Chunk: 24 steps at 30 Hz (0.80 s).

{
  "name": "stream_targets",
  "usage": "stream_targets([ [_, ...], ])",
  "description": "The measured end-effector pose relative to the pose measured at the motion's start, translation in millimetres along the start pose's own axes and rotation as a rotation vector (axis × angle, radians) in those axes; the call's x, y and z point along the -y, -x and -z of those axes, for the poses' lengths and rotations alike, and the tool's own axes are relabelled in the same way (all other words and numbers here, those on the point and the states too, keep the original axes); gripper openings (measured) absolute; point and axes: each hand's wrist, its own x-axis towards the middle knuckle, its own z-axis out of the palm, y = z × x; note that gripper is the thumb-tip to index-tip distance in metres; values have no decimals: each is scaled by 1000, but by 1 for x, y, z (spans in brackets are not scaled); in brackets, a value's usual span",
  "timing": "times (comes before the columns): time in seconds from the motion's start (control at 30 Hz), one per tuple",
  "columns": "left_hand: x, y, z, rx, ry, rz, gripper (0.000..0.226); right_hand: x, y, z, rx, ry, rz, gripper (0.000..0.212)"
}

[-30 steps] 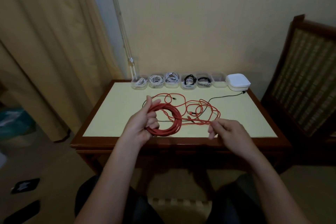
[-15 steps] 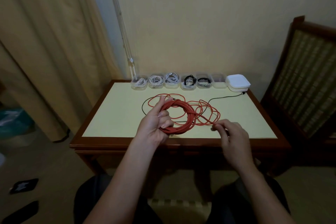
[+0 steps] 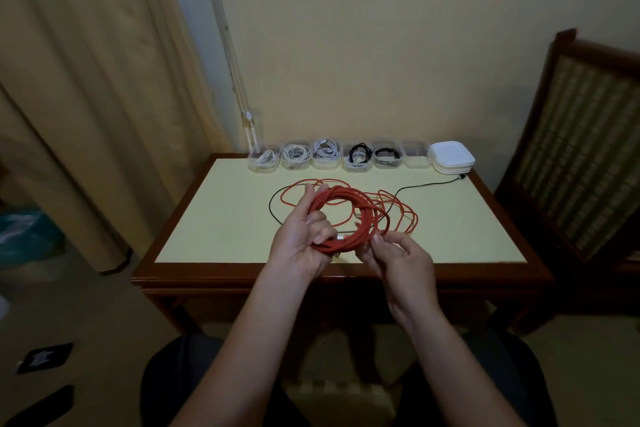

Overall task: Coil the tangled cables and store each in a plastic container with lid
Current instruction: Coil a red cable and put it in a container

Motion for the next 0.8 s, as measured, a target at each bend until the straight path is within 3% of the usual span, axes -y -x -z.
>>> stream_targets([
  [0.07, 2, -2, 0, -2, 14, -2, 26, 1, 1, -7, 63, -338, -119, 8],
  [0.13, 4, -4, -1, -20, 16, -17, 26, 2, 2, -10, 148, -471, -178, 14],
  [0.3, 10, -10, 2, -62, -81, -55, 27, -2, 13, -12, 377, -355, -288, 29],
  [0.43, 16, -20, 11, -78, -92, -81, 49, -1, 17, -12, 438, -567, -379, 28],
  [0.5, 20, -20, 12, -112, -99, -139, 45, 2, 18, -12, 478, -624, -404, 34],
  [0.63, 29, -7, 10, -130, -196, -170, 27, 5, 13, -15, 398, -283, -347, 39],
  [0.73, 32, -4, 19, -86, -383, -97, 26, 8, 8, -9, 262, -28, -338, 29],
  [0.8, 29, -5, 23, -34, -514, -66, 29, 10, 5, -2, 256, 124, -331, 22],
])
